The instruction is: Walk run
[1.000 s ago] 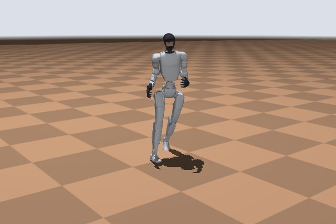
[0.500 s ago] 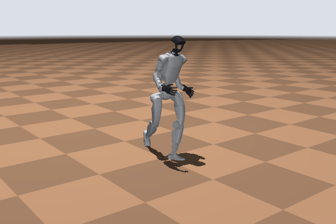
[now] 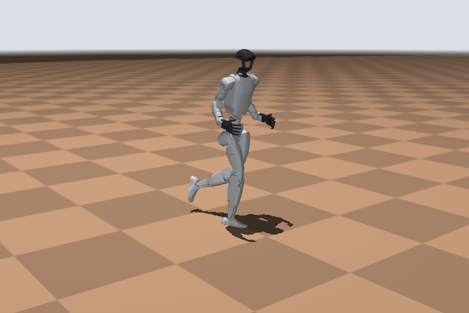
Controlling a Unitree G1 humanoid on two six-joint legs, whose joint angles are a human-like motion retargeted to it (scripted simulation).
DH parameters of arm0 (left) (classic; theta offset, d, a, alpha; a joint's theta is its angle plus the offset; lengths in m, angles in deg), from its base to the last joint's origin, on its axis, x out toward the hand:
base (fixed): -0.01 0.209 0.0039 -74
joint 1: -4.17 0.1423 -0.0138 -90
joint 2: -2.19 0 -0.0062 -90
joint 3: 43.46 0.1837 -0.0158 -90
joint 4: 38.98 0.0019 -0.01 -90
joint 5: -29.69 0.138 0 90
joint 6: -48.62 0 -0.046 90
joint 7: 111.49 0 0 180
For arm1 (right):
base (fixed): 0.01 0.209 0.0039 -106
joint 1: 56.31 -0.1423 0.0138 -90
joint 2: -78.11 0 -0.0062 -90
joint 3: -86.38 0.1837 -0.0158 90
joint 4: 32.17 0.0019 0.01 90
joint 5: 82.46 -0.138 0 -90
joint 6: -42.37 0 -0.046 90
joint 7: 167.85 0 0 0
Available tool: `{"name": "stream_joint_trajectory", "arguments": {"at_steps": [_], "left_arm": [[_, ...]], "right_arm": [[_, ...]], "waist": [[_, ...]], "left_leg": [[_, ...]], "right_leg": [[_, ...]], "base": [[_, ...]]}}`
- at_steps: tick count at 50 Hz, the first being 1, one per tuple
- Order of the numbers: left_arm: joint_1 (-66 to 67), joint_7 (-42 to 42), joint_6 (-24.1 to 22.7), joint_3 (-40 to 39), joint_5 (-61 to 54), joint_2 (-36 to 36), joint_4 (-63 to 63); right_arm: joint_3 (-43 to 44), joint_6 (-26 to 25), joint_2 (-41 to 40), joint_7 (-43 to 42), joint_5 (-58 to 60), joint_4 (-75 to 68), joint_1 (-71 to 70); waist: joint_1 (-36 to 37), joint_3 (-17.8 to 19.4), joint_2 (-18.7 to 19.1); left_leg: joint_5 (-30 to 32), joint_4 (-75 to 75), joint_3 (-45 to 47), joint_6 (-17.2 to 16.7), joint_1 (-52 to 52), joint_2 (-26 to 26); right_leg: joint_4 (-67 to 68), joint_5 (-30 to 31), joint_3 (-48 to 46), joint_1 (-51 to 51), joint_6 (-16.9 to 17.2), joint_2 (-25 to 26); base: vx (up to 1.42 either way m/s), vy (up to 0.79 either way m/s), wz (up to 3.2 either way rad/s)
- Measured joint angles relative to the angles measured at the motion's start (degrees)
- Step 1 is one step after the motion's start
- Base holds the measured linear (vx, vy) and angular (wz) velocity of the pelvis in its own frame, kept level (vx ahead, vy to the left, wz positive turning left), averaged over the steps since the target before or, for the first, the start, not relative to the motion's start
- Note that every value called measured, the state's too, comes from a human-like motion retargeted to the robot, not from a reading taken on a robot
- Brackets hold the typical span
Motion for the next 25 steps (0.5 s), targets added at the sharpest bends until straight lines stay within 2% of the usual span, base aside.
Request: {"name": "stream_joint_trajectory", "arguments": {"at_steps": [2, 3, 5, 7, 8, 10, 12, 13, 15, 17, 18, 19, 20, 22, 23, 25], "left_arm": [[3.7, 5.5, 2.6, -0.8, -2.4, -1.6, 8.2], [5.8, 10.8, 3.9, -1.6, -6.8, -3.2, 11.0], [8.9, 20.5, 7.6, -4.8, -16.3, -3.7, 13.8], [11.1, 22.1, 7.4, -8.2, -17.7, -1.8, 14.0], [11.7, 21.4, 6.4, -9.8, -16.7, -1.2, 13.6], [12.2, 18.5, 4.5, -11.4, -13.5, -0.4, 12.3], [11.6, 13.9, 3.6, -10.5, -11.5, -1.2, 9.5], [10.2, 11.4, 3.6, -10.2, -10.7, -2.2, 8.0], [6.3, 7.1, 3.8, -10.3, -8.6, -4.5, 4.6], [1.1, 3.7, 4.2, -9.8, -5.7, -5.0, 0.9], [-1.8, 2.0, 4.4, -9.1, -4.1, -5.0, -1.2], [-4.1, 0.0, 4.5, -8.0, -2.3, -4.8, -3.5], [-6.0, -2.3, 4.6, -6.7, -0.4, -4.5, -6.1], [-9.3, -6.6, 4.3, -0.5, 0.0, -4.5, -7.8], [-13.9, -4.2, 4.3, -1.9, -3.1, -5.0, -7.0], [-18.0, 1.1, 5.2, 3.3, -11.2, -6.1, -6.6]], "right_arm": [[3.6, -1.1, 1.3, 2.8, -3.0, 0.9, -8.6], [4.3, -1.8, 2.2, 4.3, -5.2, 1.4, -11.5], [3.3, -1.5, 3.5, 4.0, -9.8, 3.9, -15.5], [3.8, -0.5, 4.1, 3.4, -13.7, 6.9, -15.9], [3.8, -0.3, 4.3, 3.9, -14.8, 8.1, -15.4], [4.1, -0.9, 3.9, 6.3, -14.5, 9.7, -13.1], [4.8, -3.2, 2.2, 8.5, -9.7, 9.3, -9.3], [4.9, -4.2, 1.1, 8.8, -5.9, 8.2, -8.0], [4.7, -5.2, -1.1, 7.8, 2.4, 4.4, -6.6], [3.5, -5.2, -3.2, 3.8, 9.1, -1.9, -5.8], [2.5, -4.6, -4.3, 1.5, 11.7, -5.4, -5.4], [1.0, -3.3, -5.6, 0.4, 14.0, -9.4, -4.1], [-0.7, -1.7, -7.0, -0.2, 16.1, -13.7, -2.4], [-1.2, -0.8, -6.9, 3.6, 17.6, -22.9, 6.2], [-2.0, -1.6, -5.9, 5.7, 17.2, -25.3, 9.1], [0.6, -2.4, -4.2, 11.7, 16.4, -27.9, 15.3]], "waist": [[2.3, 0.1, 3.7], [6.3, -1.7, 2.3], [15.6, -2.7, 0.9], [20.5, -2.7, -1.0], [23.8, -2.6, -3.5], [29.1, -2.0, -9.1], [30.6, 1.0, -14.0], [29.9, 2.3, -15.5], [26.9, 4.2, -18.3], [22.3, 5.3, -17.8], [20.7, 5.9, -16.4], [17.7, 5.3, -15.6], [13.8, 4.2, -15.1], [10.4, -0.4, -10.8], [8.0, -0.6, -10.2], [6.9, -4.7, -8.7]], "left_leg": [[-13.5, 19.7, 2.8, 4.1, -14.6, 7.5], [-17.9, 21.6, 8.3, 7.1, -20.3, 9.7], [-26.4, 22.1, 16.1, 12.0, -30.0, 15.8], [-29.2, 15.1, 13.5, 12.1, -39.2, 14.9], [-29.8, 9.5, 14.8, 12.7, -42.4, 15.5], [-29.3, -5.8, 17.4, 14.1, -47.0, 15.9], [-29.7, -24.2, 14.8, 14.5, -45.0, 10.2], [-31.0, -31.2, 11.2, 14.5, -43.9, 7.3], [-33.4, -40.1, 8.3, 12.6, -41.4, 3.5], [-33.8, -41.2, 11.4, 9.9, -36.3, 6.3], [-29.5, -40.2, 12.6, 10.4, -33.6, 8.1], [-30.8, -35.0, 11.1, 13.7, -32.9, 8.8], [-35.1, -27.7, 8.2, 18.5, -33.2, 8.8], [-42.5, -19.7, -2.6, 14.7, -31.7, 12.0], [-46.4, -16.4, -0.5, 14.8, -30.1, 13.6], [-50.4, -18.6, 0.0, 13.0, -23.5, 14.5]], "right_leg": [[3.6, -4.8, -11.2, 2.6, -1.2, -2.0], [1.5, -6.3, -8.4, 5.9, -2.7, -0.3], [-3.5, -5.4, -4.3, 13.1, -4.9, 3.5], [-9.0, 3.6, -6.0, 20.3, -3.2, 3.2], [-11.8, 12.2, -8.3, 23.5, -1.2, 1.3], [-16.5, 33.2, -6.7, 29.3, 5.3, -1.5], [-5.7, 39.3, -7.3, 31.4, 11.4, -6.5], [1.4, 39.3, -10.8, 31.9, 13.9, -8.8], [14.4, 39.3, -11.5, 32.9, 17.5, -9.8], [21.1, 39.3, -7.2, 33.4, 17.8, 0.8], [24.1, 39.3, -7.8, 33.1, 17.7, 5.5], [26.0, 39.3, -9.5, 31.3, 17.2, 9.8], [27.2, 39.3, -11.6, 28.9, 16.3, 13.9], [33.4, 34.2, -20.0, 21.5, 9.3, 14.8], [38.9, 28.8, -21.0, 15.9, 8.1, 12.6], [38.9, 20.9, -21.4, 6.7, 4.0, 9.0]], "base": [[1.85, -0.22, 0.45], [2.12, -0.23, -1.22], [2.0, -0.14, -1.57], [2.44, -0.06, -0.1], [2.38, -0.12, -0.24], [2.15, -0.13, -0.18], [2.14, -0.21, 0.72], [2.38, -0.36, 1.3], [2.17, -0.54, 1.67], [2.48, -0.72, 1.67], [2.42, -0.82, 1.41], [2.42, -0.87, 1.52], [2.61, -0.6, 1.51], [2.64, -0.48, 1.24], [2.55, -0.79, 1.11], [2.38, -0.87, 0.65]]}}
